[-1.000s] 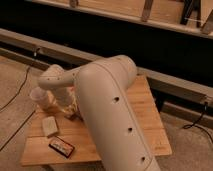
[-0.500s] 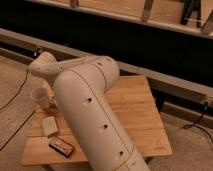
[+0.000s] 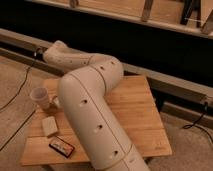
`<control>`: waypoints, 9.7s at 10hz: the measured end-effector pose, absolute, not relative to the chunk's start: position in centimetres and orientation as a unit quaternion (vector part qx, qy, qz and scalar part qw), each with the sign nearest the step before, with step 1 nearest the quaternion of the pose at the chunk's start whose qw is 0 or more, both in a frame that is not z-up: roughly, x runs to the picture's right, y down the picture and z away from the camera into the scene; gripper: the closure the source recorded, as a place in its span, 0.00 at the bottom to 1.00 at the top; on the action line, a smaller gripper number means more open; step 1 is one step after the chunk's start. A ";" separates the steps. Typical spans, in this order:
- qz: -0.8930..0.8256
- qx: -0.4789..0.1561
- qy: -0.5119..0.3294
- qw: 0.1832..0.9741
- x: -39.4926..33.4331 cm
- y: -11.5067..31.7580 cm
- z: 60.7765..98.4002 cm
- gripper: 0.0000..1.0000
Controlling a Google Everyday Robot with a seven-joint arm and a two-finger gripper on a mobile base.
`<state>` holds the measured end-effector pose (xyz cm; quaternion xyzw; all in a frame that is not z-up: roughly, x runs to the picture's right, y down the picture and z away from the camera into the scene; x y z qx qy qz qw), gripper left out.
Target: Drag the ceramic bowl in a circle
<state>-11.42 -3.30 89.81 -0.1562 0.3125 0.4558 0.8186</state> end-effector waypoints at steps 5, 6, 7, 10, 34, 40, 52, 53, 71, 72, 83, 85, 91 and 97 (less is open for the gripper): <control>0.493 -0.153 0.349 0.782 -5.6 -2.0 91.8 1.00; 0.500 -0.154 0.359 0.773 -4.5 -1.6 91.9 1.00; 0.509 -0.154 0.371 0.762 -3.1 -1.2 91.9 1.00; 0.528 -0.155 0.398 0.734 0.4 -0.2 91.8 1.00; 0.257 -0.312 0.209 0.890 -24.9 12.1 83.6 1.00; 0.358 -0.174 0.307 0.865 -12.1 -1.5 88.2 1.00; 0.486 -0.181 0.459 0.722 8.1 6.6 87.8 1.00; 0.482 -0.188 0.467 0.717 9.1 8.2 86.8 1.00; 0.332 -0.376 0.191 0.844 -18.6 14.2 80.7 1.00; 0.335 -0.368 0.188 0.847 -18.7 13.0 81.3 1.00; 0.442 -0.239 0.315 0.805 -3.9 2.1 90.6 1.00; 0.478 -0.231 0.351 0.771 0.7 2.3 90.9 1.00; 0.557 -0.258 0.389 0.687 9.3 8.3 87.8 1.00; 0.468 -0.352 0.304 0.752 -0.8 14.5 82.0 1.00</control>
